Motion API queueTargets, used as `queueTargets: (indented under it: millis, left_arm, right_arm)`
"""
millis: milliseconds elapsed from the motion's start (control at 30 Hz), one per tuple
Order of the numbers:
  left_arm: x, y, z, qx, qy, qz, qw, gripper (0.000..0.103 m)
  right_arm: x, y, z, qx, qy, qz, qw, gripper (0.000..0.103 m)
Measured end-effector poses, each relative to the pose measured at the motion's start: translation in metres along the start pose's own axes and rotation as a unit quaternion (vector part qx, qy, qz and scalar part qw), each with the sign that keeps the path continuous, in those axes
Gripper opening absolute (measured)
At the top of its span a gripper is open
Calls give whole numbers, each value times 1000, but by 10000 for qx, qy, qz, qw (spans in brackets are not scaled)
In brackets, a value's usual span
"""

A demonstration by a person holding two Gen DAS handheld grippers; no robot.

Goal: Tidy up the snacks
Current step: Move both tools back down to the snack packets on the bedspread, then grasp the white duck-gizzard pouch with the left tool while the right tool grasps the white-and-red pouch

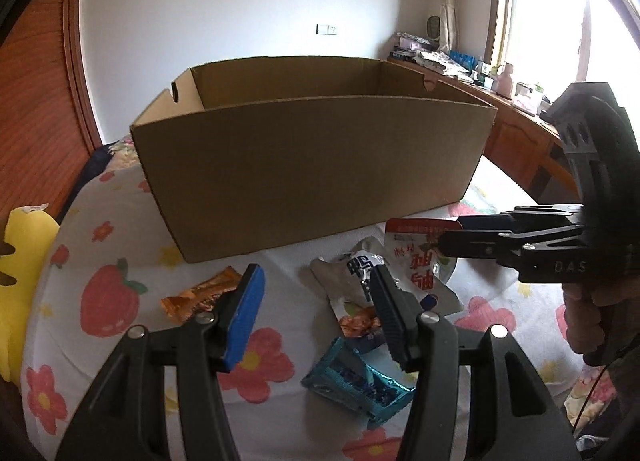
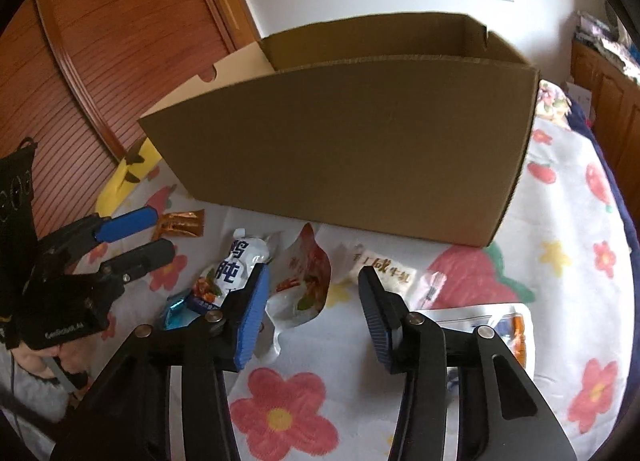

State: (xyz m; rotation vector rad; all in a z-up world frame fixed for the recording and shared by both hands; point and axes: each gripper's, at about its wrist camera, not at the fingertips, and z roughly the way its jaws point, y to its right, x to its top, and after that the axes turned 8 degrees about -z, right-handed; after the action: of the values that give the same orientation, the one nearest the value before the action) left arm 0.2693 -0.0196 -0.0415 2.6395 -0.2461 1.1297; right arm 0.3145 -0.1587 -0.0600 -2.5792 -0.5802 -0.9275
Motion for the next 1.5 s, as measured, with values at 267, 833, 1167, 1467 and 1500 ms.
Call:
queueTargets:
  millis: [267, 833, 1167, 1467, 1500]
  left_arm:
    - [-2, 5, 15, -43, -226, -21, 9997, 55]
    - [8, 33, 54, -3, -917, -62, 9958, 62]
    - [16, 38, 73, 191, -1079, -122, 9939, 64]
    - [15, 40, 76, 359, -1035, 123, 9939, 63]
    - [15, 40, 75, 349, -1037, 136, 9939, 62]
  right_arm:
    - [0, 7, 15, 298, -71, 279, 9991, 34]
    - [-22, 4, -10, -124, 129, 92, 9998, 0]
    - [-38, 0, -16, -385, 234, -125, 9989, 2]
    - [-43, 3, -13, -346, 198, -48, 9992, 3]
    - [-43, 3, -13, -343, 198, -43, 9992, 3]
